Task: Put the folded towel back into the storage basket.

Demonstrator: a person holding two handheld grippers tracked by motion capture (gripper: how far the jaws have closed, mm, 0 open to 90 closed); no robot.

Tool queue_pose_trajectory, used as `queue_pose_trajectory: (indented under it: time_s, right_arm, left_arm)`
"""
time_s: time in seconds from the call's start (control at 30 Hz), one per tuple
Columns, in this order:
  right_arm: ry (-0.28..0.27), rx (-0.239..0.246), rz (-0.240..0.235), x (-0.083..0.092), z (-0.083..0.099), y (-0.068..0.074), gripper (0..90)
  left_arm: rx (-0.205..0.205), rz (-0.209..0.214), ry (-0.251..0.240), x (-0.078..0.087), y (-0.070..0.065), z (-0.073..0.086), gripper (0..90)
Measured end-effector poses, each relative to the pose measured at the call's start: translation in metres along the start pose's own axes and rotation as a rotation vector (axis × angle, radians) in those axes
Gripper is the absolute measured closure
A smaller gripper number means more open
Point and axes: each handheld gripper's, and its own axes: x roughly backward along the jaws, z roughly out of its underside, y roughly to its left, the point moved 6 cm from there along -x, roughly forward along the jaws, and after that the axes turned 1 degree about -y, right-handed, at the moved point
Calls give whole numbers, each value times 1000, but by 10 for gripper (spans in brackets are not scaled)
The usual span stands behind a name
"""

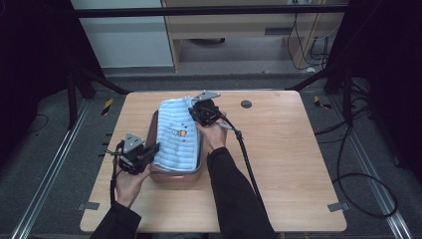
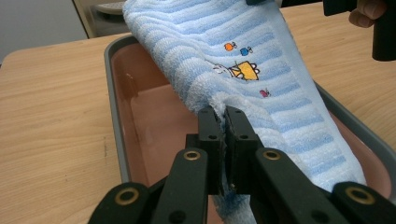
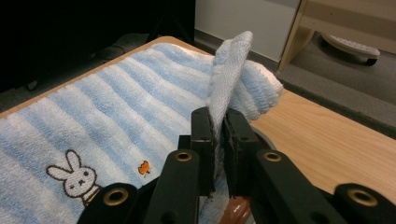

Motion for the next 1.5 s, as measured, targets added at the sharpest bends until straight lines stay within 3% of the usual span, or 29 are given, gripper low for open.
queue_pose_trajectory:
  time_s: [0.57,1.13,1.3,1.5]
  right_arm:
    - [30,-13,-14,-13,21,5,836]
    - [105,-19,-9,-25,46,5,821]
    - [129,-16,-7,-29,51,5,788]
    - [122,13,1,-27,48,6,683]
  left_arm:
    - [-8,-23,53,-9,2,20,861]
    - [-21,-42,96,-16,5,33,853]
    - [-20,-51,114,-19,7,35,815]
    - [-2,-56,85,-15,10,31,724]
